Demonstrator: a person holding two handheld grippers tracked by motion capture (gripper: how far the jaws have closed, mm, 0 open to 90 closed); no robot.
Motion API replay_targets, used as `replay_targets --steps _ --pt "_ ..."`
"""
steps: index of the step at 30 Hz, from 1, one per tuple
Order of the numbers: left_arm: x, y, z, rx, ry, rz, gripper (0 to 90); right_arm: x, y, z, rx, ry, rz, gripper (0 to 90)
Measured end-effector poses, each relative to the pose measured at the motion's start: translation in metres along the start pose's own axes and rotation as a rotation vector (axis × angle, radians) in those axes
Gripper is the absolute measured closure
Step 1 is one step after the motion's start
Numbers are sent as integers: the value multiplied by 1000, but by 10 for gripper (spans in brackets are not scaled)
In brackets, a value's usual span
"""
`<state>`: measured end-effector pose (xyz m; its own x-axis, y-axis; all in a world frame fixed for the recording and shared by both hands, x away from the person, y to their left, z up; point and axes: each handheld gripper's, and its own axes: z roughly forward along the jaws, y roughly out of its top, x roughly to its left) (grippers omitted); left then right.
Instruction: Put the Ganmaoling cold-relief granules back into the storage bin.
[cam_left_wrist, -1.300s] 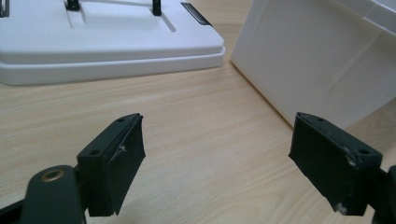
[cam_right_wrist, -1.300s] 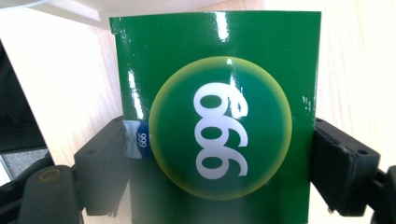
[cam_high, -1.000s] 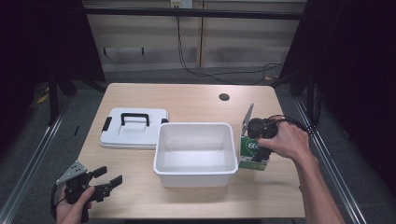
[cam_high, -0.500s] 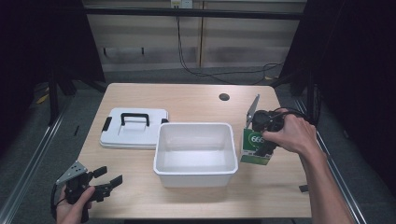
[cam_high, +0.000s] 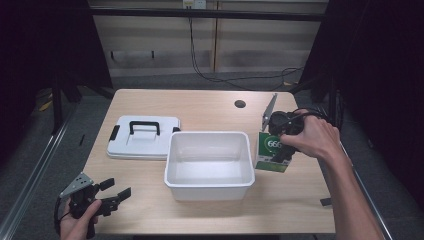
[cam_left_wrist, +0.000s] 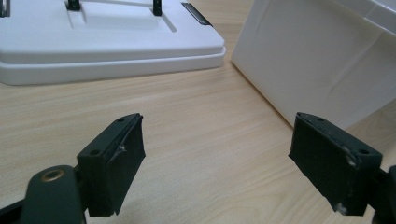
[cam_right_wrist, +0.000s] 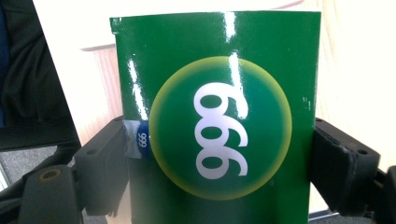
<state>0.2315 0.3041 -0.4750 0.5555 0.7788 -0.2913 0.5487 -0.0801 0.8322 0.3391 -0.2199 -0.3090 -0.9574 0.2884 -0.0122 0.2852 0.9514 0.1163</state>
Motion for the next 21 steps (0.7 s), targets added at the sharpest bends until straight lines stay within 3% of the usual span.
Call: replay_targets --steps 11,21 --pt "0 0 0 4 0 0 173 1 8 -20 -10 -14 -5 163" --pt "0 0 0 2 -1 3 174 2 23 -33 -59 -7 -37 163"
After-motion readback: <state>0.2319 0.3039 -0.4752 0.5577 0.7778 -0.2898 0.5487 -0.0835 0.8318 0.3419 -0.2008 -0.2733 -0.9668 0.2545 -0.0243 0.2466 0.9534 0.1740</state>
